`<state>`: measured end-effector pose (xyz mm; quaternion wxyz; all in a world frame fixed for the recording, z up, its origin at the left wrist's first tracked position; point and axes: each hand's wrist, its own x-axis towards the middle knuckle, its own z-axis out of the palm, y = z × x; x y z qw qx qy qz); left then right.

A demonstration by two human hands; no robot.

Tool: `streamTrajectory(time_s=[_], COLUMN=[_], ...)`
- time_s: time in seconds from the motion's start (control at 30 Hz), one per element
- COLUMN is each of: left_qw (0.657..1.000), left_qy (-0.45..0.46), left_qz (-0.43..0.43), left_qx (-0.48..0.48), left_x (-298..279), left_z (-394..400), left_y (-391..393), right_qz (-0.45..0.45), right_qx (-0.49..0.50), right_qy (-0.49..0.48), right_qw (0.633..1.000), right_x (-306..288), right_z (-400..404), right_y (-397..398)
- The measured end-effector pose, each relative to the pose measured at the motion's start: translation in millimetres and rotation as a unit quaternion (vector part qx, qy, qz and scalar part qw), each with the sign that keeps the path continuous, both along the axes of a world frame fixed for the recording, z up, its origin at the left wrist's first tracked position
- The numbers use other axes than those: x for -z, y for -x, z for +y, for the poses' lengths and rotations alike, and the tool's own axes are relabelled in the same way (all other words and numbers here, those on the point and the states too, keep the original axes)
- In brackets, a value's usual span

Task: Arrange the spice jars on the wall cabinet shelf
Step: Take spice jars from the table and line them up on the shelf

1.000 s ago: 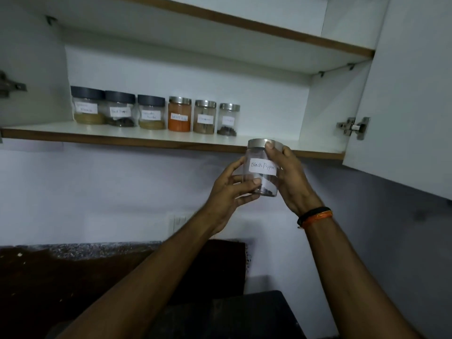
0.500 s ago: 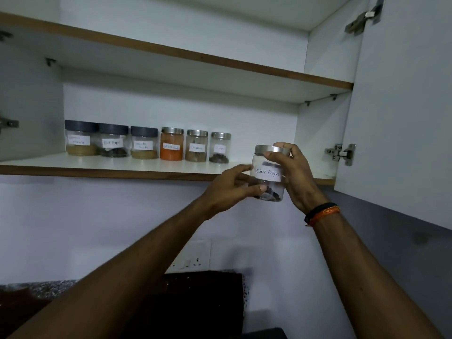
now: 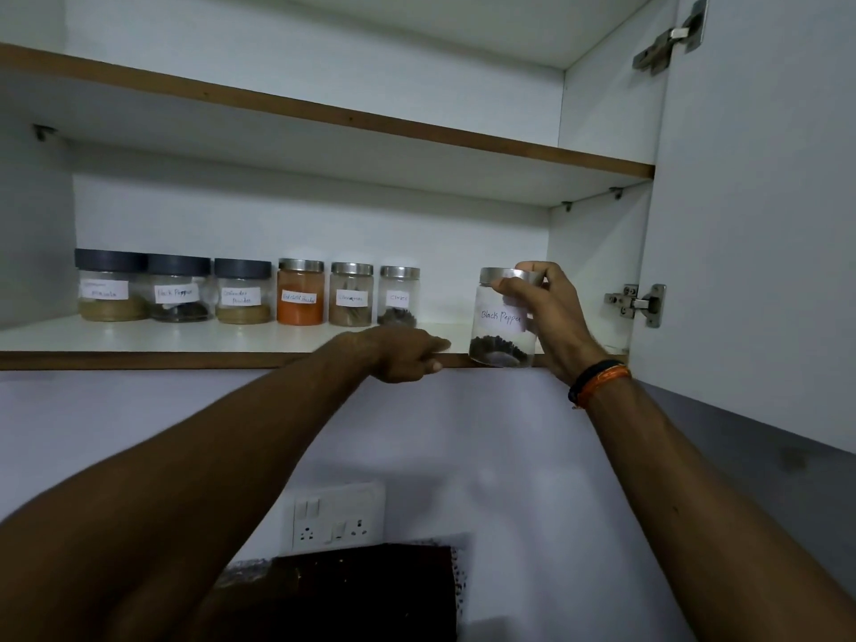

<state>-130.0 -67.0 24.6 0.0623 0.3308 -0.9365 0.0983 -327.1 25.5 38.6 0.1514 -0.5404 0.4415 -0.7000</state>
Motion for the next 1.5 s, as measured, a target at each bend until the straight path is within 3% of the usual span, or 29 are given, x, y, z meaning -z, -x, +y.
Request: streamTrajectory(time_s=[0.1, 0.77, 1.1, 1.5], left_qw=[1.0, 0.999, 0.998, 0.998], left_qy=[-0.008, -0.007, -0.023, -0.017], left_qz=[-0.026, 0.019, 0.038, 0.036], left_qx=[0.01, 0.043, 0.046, 0.045], left_x=[-6.5, 1.2, 0.7, -0.7], left_z=[-12.7, -30.1, -32.2, -32.6], left_y=[1.5, -0.8, -0.6, 0.5], right_qz=[0.015, 0.129, 0.164, 0.159], right_qx=[0.003, 0.005, 0.056, 0.091], right_qy=[0.002, -0.08, -0.126, -0.101], right_qw=[1.0, 0.988, 0.977, 0.978], right_x=[-11.6, -26.5, -38.4, -34.7], right_z=[-21.5, -175.6, -216.1, -230.8], right_y=[6.8, 21.7, 26.6, 21.9])
